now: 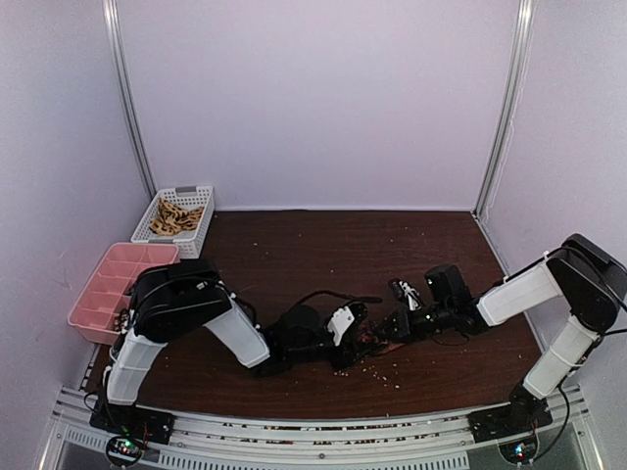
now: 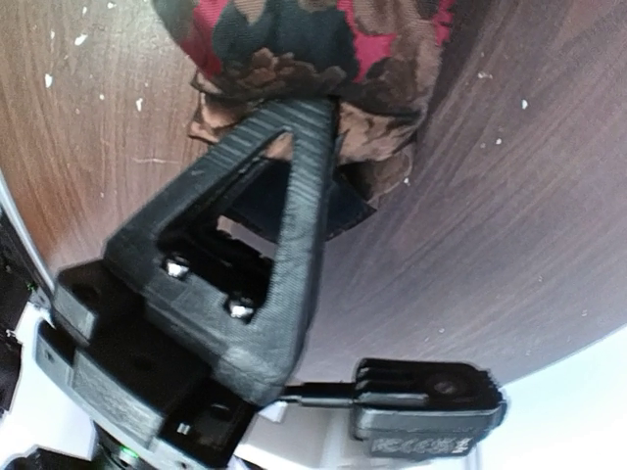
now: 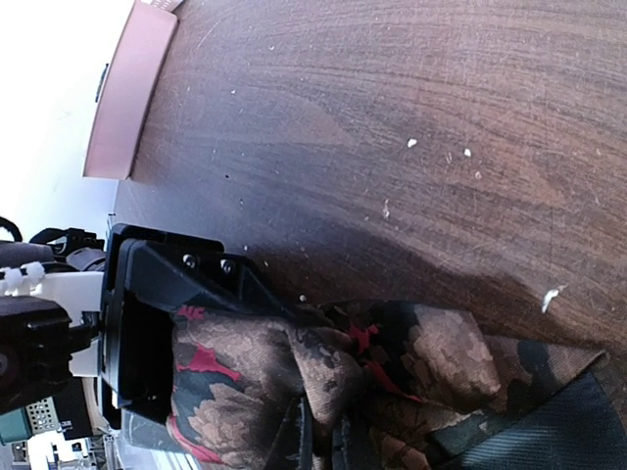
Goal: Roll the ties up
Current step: Roll the tie at the center of the board.
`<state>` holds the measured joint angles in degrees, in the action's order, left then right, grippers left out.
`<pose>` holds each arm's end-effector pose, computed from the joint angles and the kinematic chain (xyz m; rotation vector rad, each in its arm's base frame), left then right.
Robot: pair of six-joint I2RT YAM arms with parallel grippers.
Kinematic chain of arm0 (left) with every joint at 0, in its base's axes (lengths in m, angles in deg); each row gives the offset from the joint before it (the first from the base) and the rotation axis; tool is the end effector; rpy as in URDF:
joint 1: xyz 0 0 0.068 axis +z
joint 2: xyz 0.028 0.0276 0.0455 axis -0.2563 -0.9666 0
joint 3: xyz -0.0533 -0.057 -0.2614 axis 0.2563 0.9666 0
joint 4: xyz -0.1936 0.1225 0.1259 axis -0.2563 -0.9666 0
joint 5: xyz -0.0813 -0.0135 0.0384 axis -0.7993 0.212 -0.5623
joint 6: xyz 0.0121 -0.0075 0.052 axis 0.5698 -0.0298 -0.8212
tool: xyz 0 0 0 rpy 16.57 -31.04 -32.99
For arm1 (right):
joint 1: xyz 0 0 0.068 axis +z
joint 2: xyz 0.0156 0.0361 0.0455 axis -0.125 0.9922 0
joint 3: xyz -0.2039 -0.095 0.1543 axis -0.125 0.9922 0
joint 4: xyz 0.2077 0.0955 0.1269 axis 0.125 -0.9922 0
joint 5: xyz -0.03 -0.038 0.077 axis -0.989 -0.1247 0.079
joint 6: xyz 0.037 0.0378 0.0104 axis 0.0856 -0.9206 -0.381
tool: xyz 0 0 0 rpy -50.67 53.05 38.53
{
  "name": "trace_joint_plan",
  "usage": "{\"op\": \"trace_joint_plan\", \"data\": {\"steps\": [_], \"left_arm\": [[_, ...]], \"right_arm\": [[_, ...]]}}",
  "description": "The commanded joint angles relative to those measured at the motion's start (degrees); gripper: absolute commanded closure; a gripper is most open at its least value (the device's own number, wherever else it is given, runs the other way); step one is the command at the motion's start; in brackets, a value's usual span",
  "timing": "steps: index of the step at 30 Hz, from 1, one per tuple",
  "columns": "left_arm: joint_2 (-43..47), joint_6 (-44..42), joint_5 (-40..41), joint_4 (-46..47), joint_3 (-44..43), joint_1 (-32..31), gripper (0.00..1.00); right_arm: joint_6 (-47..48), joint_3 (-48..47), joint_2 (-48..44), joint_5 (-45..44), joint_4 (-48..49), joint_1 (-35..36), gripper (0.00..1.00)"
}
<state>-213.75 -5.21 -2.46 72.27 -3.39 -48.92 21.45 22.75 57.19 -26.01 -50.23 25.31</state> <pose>0.1835 -0.3853 0.0651 0.9799 1.6769 -1.0393 0.2136 0.1639 0.1138 -0.3766 2.5191 1.3715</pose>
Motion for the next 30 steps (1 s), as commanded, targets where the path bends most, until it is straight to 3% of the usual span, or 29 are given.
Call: {"op": "trace_joint_plan", "data": {"steps": [1,9,19,26,30], "left_arm": [[0.68,0.96,1.29,-2.32,0.98,-0.04,0.63],[6.10,-2.32,-0.62,-19.44,4.99,-0.04,0.68],[5.90,-1.99,-1.38,-28.27,1.70,-0.04,0.66],[5.73,-2.82,-1.44,-29.81,0.85,-0.04,0.66],[6.38,-3.36,-1.08,-30.17,0.50,0.04,0.62]], "right_arm": [[0.04,2.71,2.22,-6.01,-12.52,-0.17,0.87],[-1.52,-1.68,-9.52,-2.07,-16.05,-0.26,0.52],[-3.46,-9.40,-5.58,0.38,-18.95,5.56,0.49],[-0.41,-13.56,1.20,-2.42,-22.85,6.36,0.65],[0.71,-12.39,2.56,-3.42,-23.16,6.24,0.97]]}}
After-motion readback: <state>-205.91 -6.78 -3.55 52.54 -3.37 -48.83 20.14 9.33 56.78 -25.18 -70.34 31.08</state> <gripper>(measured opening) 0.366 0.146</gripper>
